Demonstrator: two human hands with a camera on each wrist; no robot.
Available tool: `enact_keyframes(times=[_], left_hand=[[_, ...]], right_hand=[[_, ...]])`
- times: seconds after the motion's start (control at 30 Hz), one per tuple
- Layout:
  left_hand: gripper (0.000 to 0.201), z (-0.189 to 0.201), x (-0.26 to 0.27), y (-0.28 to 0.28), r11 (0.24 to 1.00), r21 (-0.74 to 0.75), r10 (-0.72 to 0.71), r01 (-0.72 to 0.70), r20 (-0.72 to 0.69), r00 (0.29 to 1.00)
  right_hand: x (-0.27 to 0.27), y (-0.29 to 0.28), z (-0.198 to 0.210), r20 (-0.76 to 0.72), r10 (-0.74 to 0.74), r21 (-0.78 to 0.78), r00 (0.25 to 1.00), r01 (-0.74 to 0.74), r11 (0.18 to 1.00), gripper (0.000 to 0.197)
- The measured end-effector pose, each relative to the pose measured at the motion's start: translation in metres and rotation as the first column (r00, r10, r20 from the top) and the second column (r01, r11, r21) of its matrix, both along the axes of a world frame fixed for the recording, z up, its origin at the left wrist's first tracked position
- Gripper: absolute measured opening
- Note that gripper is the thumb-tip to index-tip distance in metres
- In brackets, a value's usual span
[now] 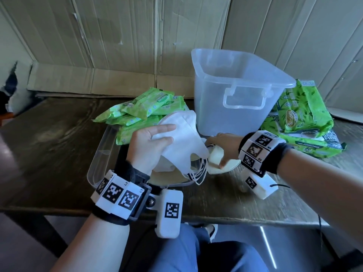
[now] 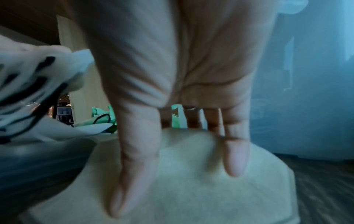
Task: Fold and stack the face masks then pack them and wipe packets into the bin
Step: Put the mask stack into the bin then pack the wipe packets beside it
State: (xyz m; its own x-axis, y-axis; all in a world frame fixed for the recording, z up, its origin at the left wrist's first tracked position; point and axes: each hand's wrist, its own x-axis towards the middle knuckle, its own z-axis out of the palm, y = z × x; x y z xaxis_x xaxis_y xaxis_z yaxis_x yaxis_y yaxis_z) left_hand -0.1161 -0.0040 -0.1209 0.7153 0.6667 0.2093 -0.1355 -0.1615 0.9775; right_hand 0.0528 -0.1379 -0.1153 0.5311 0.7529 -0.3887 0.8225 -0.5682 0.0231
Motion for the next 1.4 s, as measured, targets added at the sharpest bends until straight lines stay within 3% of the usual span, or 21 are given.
enact_keyframes(times=[0.1, 0.17, 0.27, 0.3, 0.4, 0.47, 0.53, 0.6, 0.7, 0.77, 0.9, 0.97, 1.07, 1.17, 1.33, 1.4], left_hand=[[0.036, 0.000, -0.003, 0.005, 0.999, 0.002, 0.041, -0.041, 0.019, 0.999], [0.037, 0.001, -0.005, 0.009, 0.998, -0.002, 0.069, -0.069, 0.019, 0.997], [0.038, -0.001, -0.009, 0.013, 0.996, -0.015, 0.091, -0.091, -0.004, 0.996], [0.037, -0.001, -0.010, 0.012, 0.995, -0.037, 0.092, -0.092, -0.008, 0.996], [0.028, 0.004, -0.007, 0.006, 0.994, -0.075, 0.080, -0.078, 0.026, 0.996], [0.021, 0.007, -0.003, -0.001, 0.995, -0.089, 0.043, -0.039, 0.041, 0.998], [0.013, 0.010, 0.000, -0.012, 0.992, -0.126, -0.019, 0.020, 0.007, 1.000], [0.017, 0.013, 0.001, -0.023, 0.982, -0.158, -0.101, 0.101, 0.012, 0.995], [0.026, 0.018, -0.001, -0.037, 0.961, -0.107, -0.250, 0.256, 0.061, 0.966], [0.018, 0.021, -0.004, -0.044, 0.945, -0.115, -0.299, 0.305, 0.068, 0.952], [0.012, 0.017, 0.001, -0.043, 0.982, -0.117, -0.150, 0.150, 0.006, 0.989], [0.017, 0.015, 0.003, -0.038, 0.988, -0.117, -0.096, 0.096, 0.003, 0.995], [0.022, 0.013, 0.002, -0.031, 0.989, -0.144, -0.048, 0.044, -0.021, 0.999], [0.007, 0.014, 0.002, -0.026, 0.983, -0.180, -0.036, 0.033, -0.011, 0.999], [0.004, 0.017, 0.000, -0.025, 0.989, -0.114, -0.099, 0.097, -0.011, 0.995], [0.019, 0.018, 0.001, -0.028, 0.986, -0.080, -0.150, 0.148, -0.029, 0.988]], right_hand=[[-0.001, 0.001, 0.002, -0.002, -0.004, 0.017, 1.000, 0.004, 1.000, 0.068], [0.001, 0.000, 0.003, 0.001, -0.032, 0.048, 0.999, 0.032, 0.998, 0.047], [0.008, -0.008, 0.018, -0.013, -0.158, 0.228, 0.987, 0.157, 0.961, 0.013], [0.010, -0.013, 0.027, -0.009, -0.201, 0.316, 0.980, 0.193, 0.929, 0.014], [0.006, -0.030, 0.058, -0.141, -0.247, 0.609, 0.959, 0.281, 0.742, 0.023], [-0.009, -0.034, 0.071, -0.352, -0.114, 0.766, 0.929, 0.356, 0.534, 0.014], [-0.025, -0.032, 0.072, -0.489, 0.032, 0.818, 0.871, 0.446, 0.363, 0.009], [-0.038, -0.026, 0.066, -0.555, 0.096, 0.806, 0.826, 0.505, 0.309, 0.007], [-0.049, -0.013, 0.049, -0.540, 0.069, 0.808, 0.839, 0.494, 0.321, 0.011], [-0.057, -0.006, 0.039, -0.434, 0.006, 0.846, 0.901, 0.405, 0.346, 0.037], [-0.069, 0.002, 0.036, -0.322, -0.045, 0.875, 0.946, 0.315, 0.369, 0.048], [-0.072, 0.003, 0.040, -0.359, -0.018, 0.869, 0.933, 0.341, 0.359, 0.053], [-0.071, -0.002, 0.048, -0.550, 0.094, 0.820, 0.830, 0.515, 0.249, 0.038], [-0.064, -0.009, 0.053, -0.659, 0.136, 0.751, 0.740, 0.634, 0.185, 0.018], [-0.060, -0.009, 0.058, -0.521, 0.176, 0.836, 0.835, 0.459, 0.299, 0.013], [-0.061, -0.006, 0.063, -0.462, 0.237, 0.859, 0.854, 0.364, 0.361, 0.018]])
